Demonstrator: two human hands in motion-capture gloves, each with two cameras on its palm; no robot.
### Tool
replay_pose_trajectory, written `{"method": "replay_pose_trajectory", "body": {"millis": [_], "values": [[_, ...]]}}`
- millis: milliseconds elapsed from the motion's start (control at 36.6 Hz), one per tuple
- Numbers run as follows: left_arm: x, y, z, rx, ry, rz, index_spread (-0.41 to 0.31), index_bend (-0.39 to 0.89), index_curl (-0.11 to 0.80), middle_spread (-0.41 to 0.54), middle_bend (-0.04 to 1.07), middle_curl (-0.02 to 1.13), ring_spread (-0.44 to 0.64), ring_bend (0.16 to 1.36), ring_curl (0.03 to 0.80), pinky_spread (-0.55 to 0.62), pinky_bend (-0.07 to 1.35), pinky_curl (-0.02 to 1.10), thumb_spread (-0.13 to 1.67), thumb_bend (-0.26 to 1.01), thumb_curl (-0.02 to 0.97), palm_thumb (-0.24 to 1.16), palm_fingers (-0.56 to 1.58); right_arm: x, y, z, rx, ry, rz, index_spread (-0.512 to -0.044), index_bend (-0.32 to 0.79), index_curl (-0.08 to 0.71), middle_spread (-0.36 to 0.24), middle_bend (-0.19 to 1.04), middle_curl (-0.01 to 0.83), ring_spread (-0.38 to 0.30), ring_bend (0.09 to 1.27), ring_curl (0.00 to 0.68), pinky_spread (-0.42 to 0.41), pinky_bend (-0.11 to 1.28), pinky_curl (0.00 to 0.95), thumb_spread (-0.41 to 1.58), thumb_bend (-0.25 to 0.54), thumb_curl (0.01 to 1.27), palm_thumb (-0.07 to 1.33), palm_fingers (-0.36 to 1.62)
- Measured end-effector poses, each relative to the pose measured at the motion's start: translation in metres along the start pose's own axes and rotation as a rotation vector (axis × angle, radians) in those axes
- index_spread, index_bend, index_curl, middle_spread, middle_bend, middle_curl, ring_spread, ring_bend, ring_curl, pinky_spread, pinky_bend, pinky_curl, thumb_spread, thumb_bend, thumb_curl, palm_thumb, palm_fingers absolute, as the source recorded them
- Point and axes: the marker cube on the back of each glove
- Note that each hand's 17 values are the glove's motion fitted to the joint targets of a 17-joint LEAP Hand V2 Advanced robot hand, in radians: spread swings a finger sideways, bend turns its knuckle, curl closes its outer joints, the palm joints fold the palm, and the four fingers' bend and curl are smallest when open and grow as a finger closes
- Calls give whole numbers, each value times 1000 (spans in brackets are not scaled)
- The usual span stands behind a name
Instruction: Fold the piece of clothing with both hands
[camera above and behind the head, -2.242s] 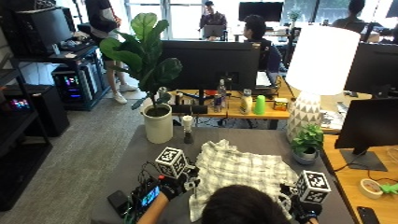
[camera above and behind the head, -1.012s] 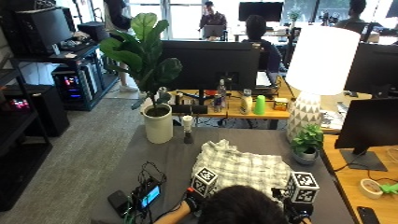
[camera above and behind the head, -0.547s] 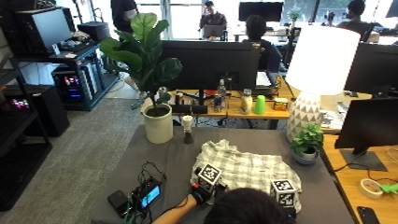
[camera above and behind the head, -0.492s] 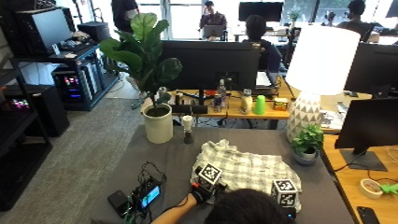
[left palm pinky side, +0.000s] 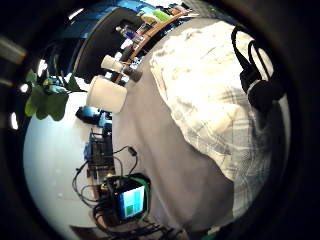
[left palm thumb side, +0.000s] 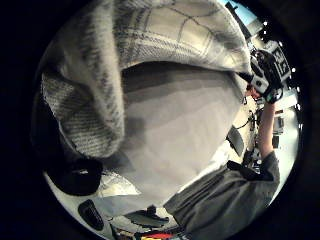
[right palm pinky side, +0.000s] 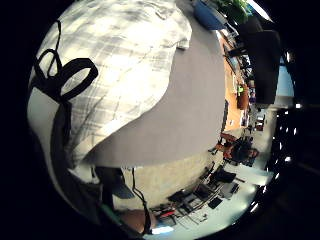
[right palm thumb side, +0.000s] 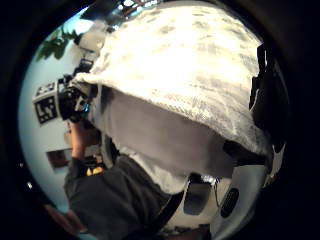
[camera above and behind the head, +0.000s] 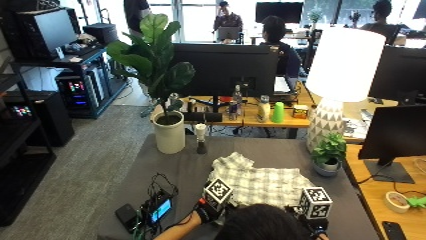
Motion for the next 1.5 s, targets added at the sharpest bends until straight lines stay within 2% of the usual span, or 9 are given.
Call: {"method": "replay_pose_trajectory", "body": {"millis": [219,383,519,629,820,930,1094,1230,1504], "values": [[-6,32,-70,-55,50,79,-194,90,281,-315,528,514,-337,565,412,-325,348,392,1621,252,197,423,1108,-12,27,-88,-74,28,-76,-247,198,358,-145,326,509,-220,596,484,-234,562,483,593,53,578,1029,1285],[-46,-49,-88,-149,-16,-68,-207,116,282,-323,534,529,-344,564,421,-340,349,397,1599,259,193,397,1140,2,-79,-140,7,161,92,-250,206,398,-150,348,523,-226,599,488,-247,562,485,482,13,618,1047,1284],[-66,-109,-77,-271,-52,-173,-215,127,290,-329,523,536,-345,555,424,-345,348,400,1595,260,191,376,1140,10,-165,-127,32,205,198,-252,208,428,-153,357,531,-226,603,493,-247,555,485,422,-9,647,1067,1265],[-72,-139,-60,-365,-89,-253,-218,134,298,-330,510,537,-345,530,421,-344,347,402,1592,263,190,363,1128,-5,-185,-114,13,248,266,-253,210,450,-152,357,535,-225,605,496,-246,545,484,394,-18,665,1074,1251],[-65,-144,2,-755,-98,-285,-207,71,285,-321,437,521,-335,491,413,-333,375,413,1563,250,189,332,1024,4,-213,-58,94,248,349,-253,203,482,-152,371,544,-225,584,495,-248,504,473,383,-25,689,1067,1215],[-72,-151,6,-716,-109,-297,-176,34,255,-291,351,514,-318,517,431,-302,407,431,1496,208,177,289,872,15,-205,-49,131,276,384,-253,108,462,-147,301,519,-220,575,490,-244,520,472,452,-24,693,1052,1090],[-92,-174,-23,-394,-133,-359,-158,67,234,-268,268,483,-302,516,420,-273,414,426,1385,131,159,209,827,33,-191,-75,313,247,391,-253,2,381,-148,253,504,-215,598,489,-225,565,473,616,-20,689,1042,1013],[-78,-164,-53,-302,-47,-388,-157,99,232,-254,217,461,-294,505,412,-262,409,416,1309,89,163,193,834,49,-161,-62,161,122,484,-254,-24,310,-129,240,499,-197,630,493,-197,583,471,797,-40,660,962,944],[-18,-115,-46,-594,-21,-254,-152,157,272,-161,75,398,-207,477,412,-211,442,427,1273,40,171,189,691,48,-91,-35,-188,71,689,-245,52,247,-54,252,493,-90,537,471,4,546,461,1089,-72,513,623,633]]}}
